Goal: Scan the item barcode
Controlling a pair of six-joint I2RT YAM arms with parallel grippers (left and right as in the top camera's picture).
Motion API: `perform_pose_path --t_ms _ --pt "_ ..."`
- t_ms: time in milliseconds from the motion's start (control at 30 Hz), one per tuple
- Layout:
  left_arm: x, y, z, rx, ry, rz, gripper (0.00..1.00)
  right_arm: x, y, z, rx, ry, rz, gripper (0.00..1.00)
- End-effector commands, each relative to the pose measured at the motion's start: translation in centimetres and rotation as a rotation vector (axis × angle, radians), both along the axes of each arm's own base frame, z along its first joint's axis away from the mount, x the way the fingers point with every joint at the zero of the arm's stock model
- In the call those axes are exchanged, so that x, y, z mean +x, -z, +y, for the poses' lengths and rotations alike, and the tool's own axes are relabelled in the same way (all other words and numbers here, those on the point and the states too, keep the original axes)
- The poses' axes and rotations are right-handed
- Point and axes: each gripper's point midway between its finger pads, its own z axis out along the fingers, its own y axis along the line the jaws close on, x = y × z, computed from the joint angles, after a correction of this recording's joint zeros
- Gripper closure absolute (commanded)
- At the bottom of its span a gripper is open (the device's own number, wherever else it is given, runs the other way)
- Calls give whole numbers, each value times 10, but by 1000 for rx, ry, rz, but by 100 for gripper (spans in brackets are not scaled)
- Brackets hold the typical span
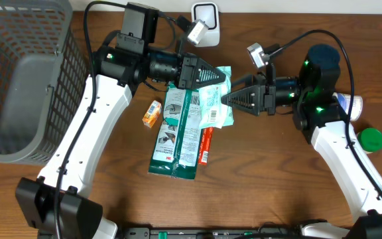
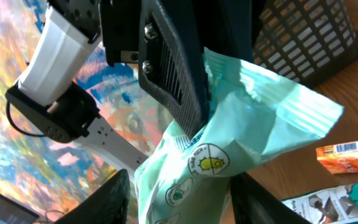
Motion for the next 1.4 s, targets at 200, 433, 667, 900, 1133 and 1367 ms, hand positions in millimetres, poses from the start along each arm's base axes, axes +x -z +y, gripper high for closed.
perform_pose_path --t_ms 200,433,667,900,1133,1367 --pt "-8 -4 -4 -25 39 -8 93 11 -4 -21 5 57 -51 23" --pt "-8 -4 -4 -25 39 -9 93 4 9 -12 -10 37 -3 22" --pt "-8 -4 -4 -24 39 -5 93 -1 9 -3 -9 9 -15 29" --pt "-8 -3 -4 -23 39 -5 92 -4 3 2 -3 -7 -27 53" --pt "-8 -2 -4 -18 36 1 93 -2 -7 3 9 -5 -60 87" --pt "2 7 -2 39 -21 -19 92 0 -8 3 10 3 -62 99"
